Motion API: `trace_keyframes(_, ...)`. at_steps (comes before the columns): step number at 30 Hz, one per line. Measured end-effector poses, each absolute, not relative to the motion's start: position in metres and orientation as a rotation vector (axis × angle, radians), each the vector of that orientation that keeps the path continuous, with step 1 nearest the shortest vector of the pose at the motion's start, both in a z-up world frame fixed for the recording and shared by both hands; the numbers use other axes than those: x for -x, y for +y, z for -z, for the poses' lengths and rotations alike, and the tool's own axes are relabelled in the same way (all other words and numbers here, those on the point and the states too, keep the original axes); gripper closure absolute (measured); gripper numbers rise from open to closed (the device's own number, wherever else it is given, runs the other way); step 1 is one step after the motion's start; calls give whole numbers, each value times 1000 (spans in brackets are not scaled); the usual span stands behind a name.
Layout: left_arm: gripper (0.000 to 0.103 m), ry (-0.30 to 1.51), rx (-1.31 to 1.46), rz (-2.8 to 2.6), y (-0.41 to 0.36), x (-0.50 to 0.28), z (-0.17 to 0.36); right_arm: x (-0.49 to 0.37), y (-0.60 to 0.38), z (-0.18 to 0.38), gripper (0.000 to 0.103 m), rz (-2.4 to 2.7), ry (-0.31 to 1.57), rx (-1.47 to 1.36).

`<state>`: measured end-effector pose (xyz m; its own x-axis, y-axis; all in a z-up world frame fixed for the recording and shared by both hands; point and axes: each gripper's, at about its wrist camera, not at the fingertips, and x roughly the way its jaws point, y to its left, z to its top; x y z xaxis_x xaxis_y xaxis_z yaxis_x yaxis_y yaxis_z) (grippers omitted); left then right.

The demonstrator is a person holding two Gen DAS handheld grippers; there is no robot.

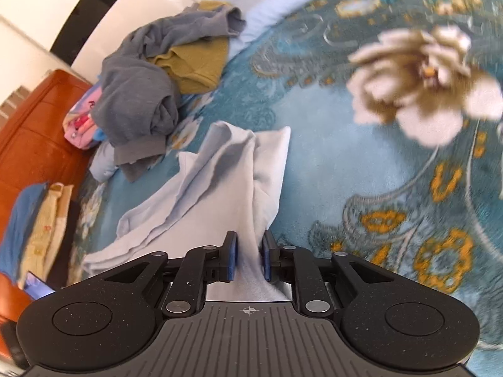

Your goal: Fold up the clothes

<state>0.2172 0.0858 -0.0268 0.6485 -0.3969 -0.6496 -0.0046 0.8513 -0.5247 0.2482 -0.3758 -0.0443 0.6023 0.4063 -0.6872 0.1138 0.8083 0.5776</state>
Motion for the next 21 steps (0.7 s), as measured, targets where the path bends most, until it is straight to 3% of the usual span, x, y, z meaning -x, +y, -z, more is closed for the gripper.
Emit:
trace_keyframes(11, 73, 763, 423, 222, 78, -261, 4, -272, -378, 18, 83, -204, 863, -641)
trace_keyframes(14, 73, 786, 358, 206, 69, -280, 10, -293, -367, 26, 74, -200, 884, -637)
trace_keyframes(19, 78, 784, 338, 206, 72, -297, 15, -323, -360, 35, 73, -140, 893, -623)
trace_keyframes(20, 80, 785, 349, 211, 73, -301, 17, -328, -360, 37, 76, -137, 897, -619)
trace_keyframes(21, 81, 784, 359, 212, 75, -305, 18, -335, -361, 40, 86, -145, 898, -634)
